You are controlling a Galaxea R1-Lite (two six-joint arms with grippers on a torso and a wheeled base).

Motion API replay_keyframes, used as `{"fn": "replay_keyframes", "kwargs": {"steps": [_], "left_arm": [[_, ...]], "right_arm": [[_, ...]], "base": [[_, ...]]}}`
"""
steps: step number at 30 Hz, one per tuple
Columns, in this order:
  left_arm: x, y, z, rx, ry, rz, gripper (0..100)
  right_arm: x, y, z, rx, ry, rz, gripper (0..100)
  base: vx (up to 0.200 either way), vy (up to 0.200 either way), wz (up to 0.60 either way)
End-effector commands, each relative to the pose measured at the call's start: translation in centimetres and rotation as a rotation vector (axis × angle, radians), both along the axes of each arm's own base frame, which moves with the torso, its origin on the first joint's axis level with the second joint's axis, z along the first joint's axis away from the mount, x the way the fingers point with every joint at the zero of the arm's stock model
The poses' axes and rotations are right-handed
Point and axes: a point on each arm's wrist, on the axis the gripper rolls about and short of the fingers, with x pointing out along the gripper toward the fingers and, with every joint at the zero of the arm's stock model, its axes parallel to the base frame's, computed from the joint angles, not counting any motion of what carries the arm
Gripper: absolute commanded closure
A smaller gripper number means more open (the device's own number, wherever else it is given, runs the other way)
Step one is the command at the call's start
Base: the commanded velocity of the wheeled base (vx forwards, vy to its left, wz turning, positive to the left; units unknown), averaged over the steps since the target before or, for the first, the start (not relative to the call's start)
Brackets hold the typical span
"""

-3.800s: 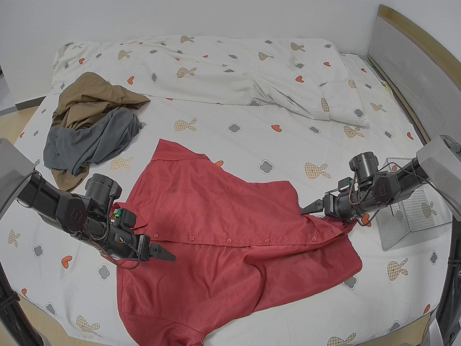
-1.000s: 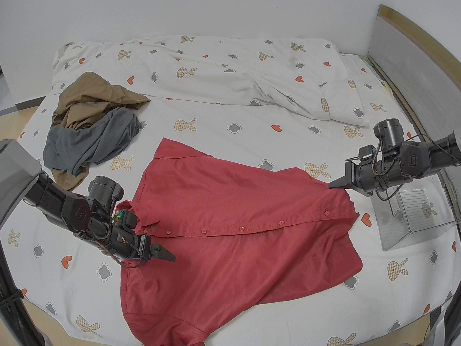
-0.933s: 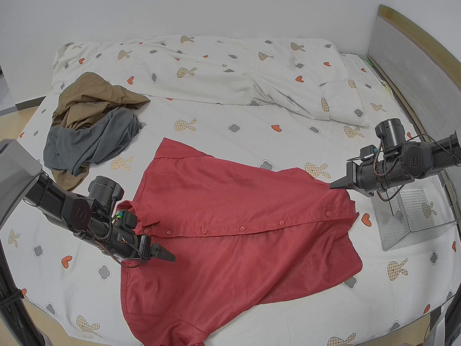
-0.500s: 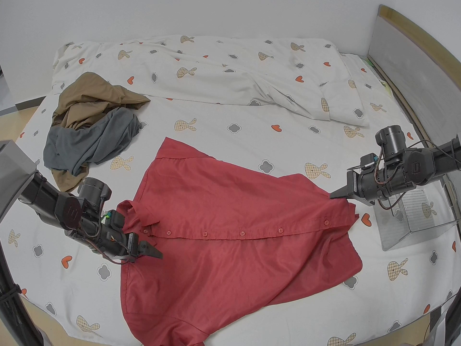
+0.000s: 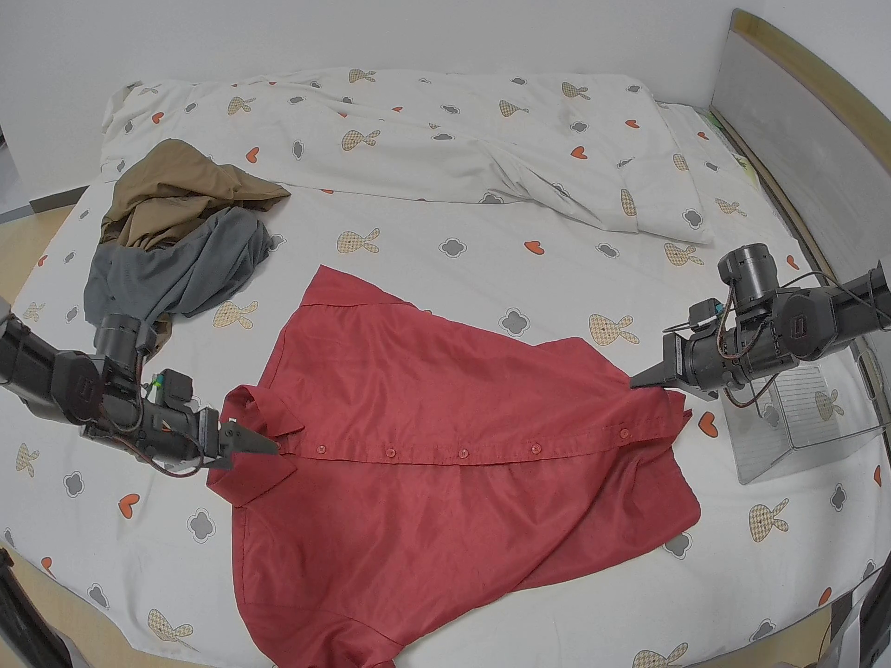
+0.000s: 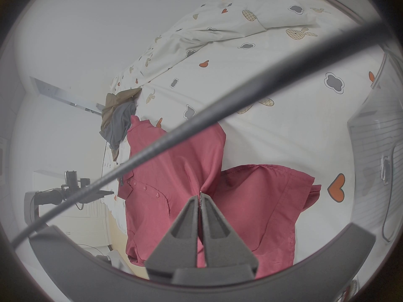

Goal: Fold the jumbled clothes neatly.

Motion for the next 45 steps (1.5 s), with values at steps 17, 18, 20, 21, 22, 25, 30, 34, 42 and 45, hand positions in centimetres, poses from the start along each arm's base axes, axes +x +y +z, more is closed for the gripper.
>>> {"fn": "replay_keyframes", "kwargs": {"steps": [17,18,20,21,22,25,30,34,42,45], "left_arm": [[7.3,3.8,-3.8,0.095,-0.312,-0.029,0],[7.3,3.8,-3.8,0.095,-0.312,-0.029,0],[7.2,3.9,-3.7,0.1,-0.321,-0.033,0],[7.2,3.9,-3.7,0.102,-0.325,-0.035,0],[7.1,3.9,-3.4,0.106,-0.343,-0.038,0],[6.7,3.9,-2.8,0.113,-0.383,-0.039,0],[6.8,3.9,-2.7,0.121,-0.416,-0.038,0],[6.8,4.6,-2.7,0.127,-0.423,-0.02,0],[7.4,5.8,-3.4,0.146,-0.431,0.016,0],[7.7,5.7,-4.4,0.15,-0.417,0.018,0]], "right_arm": [[-0.2,0.9,-0.1,-0.001,0.003,0.024,100],[-0.2,0.9,-0.1,-0.001,0.003,0.024,100],[-0.2,0.8,-0.1,-0.002,0.004,0.022,100],[-0.2,0.8,-0.1,-0.002,0.004,0.022,100],[-0.2,0.9,-0.1,-0.002,0.004,0.024,100],[-0.2,0.9,-0.2,-0.002,0.006,0.024,100],[-0.2,0.9,-0.2,-0.001,0.007,0.023,100],[-0.2,0.8,-0.2,-0.001,0.008,0.021,100],[-0.2,0.8,-0.3,-0.002,0.01,0.021,100],[-0.2,0.9,-0.2,-0.001,0.008,0.023,100]], "base": [[0.0,0.0,0.0],[0.0,0.0,0.0],[0.0,0.0,0.0],[0.0,0.0,0.0],[0.0,0.0,0.0],[0.0,0.0,0.0],[0.0,0.0,0.0],[0.0,0.0,0.0],[0.0,0.0,0.0],[0.0,0.0,0.0]]}}
